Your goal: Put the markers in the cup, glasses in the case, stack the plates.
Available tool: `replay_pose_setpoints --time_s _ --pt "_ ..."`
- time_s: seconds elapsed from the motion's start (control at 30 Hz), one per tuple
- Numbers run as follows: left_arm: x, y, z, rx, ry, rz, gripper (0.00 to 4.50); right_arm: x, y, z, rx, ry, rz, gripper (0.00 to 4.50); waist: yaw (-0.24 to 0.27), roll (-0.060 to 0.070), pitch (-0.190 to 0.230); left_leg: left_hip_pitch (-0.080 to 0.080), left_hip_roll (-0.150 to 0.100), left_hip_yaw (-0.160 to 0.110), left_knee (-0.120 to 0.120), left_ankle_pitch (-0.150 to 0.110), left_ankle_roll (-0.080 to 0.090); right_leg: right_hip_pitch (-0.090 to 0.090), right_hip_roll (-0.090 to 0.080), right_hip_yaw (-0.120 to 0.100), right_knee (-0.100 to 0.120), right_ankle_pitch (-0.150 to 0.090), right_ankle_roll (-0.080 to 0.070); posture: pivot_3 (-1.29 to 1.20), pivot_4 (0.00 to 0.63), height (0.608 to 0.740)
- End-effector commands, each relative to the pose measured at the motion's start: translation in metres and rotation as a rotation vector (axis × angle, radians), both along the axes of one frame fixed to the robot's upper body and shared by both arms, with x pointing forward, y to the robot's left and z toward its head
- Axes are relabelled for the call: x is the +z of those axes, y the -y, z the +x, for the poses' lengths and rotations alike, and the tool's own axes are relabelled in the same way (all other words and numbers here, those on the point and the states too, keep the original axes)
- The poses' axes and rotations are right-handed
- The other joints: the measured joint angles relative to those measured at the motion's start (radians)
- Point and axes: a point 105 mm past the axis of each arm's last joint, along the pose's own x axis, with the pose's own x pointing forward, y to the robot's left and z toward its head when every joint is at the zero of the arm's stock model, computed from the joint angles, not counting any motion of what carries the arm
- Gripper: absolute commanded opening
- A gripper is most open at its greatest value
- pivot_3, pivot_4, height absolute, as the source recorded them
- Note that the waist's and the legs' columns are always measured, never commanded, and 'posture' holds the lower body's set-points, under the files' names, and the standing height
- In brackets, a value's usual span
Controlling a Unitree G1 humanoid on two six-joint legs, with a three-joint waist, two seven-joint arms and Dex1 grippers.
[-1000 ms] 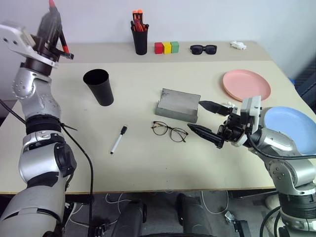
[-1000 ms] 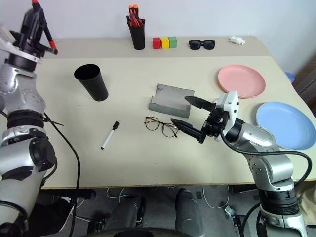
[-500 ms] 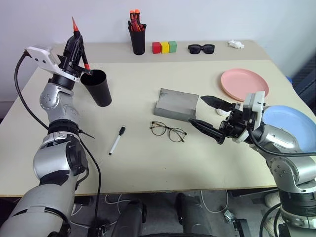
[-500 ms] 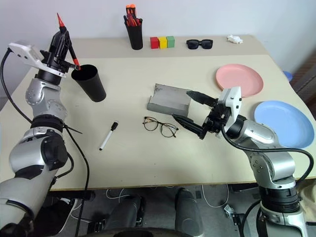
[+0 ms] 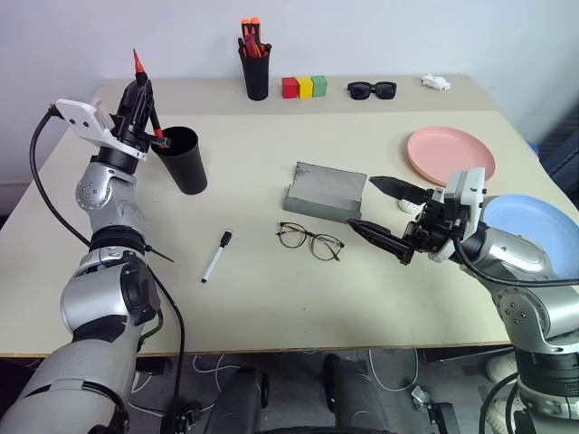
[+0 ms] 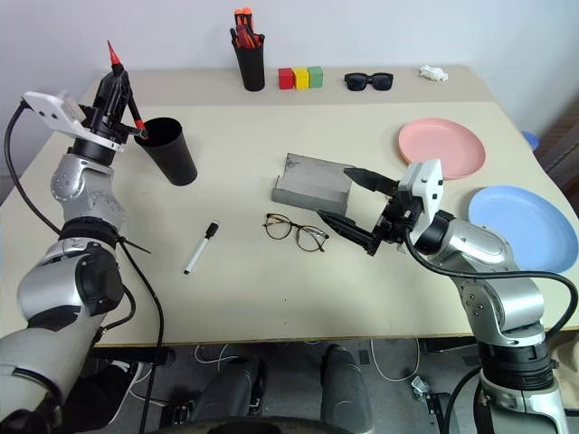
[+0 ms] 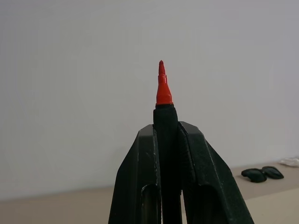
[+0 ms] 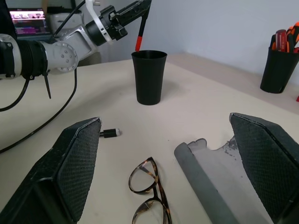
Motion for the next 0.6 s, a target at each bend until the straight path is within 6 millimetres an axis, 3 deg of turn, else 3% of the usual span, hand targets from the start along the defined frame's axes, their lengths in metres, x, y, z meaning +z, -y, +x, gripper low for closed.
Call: replay_pose_setpoints --time_s 0.03,0.3,0.6 --pt "0.006 0.0 -0.001 0.004 0.021 0.009 0.48 0.012 0.0 -0.005 0.002 0.056 -0.024 4.5 0.0 0.0 0.0 0.0 0.0 0.0 0.0 0.0 0.0 0.0 0.0 0.0 0.0 0.0 0.0 0.0 0.15 0.74" --pt "0.002 0.0 0.0 -0.005 0.003 -0.003 4.47 0.012 0.001 -0.006 -0.012 0.059 -0.036 4.5 0.0 0.0 0.0 0.0 0.0 0.0 0.0 0.0 0.0 0.0 0.0 0.0 0.0 0.0 0.0 0.0 0.15 0.74" --pt "0.012 0.005 -0.004 -0.065 0.033 0.022 4.47 0.012 0.0 -0.005 -0.012 0.063 -0.034 4.5 0.0 0.0 0.0 0.0 0.0 0.0 0.0 0.0 0.0 0.0 0.0 0.0 0.0 0.0 0.0 0.0 0.15 0.74"
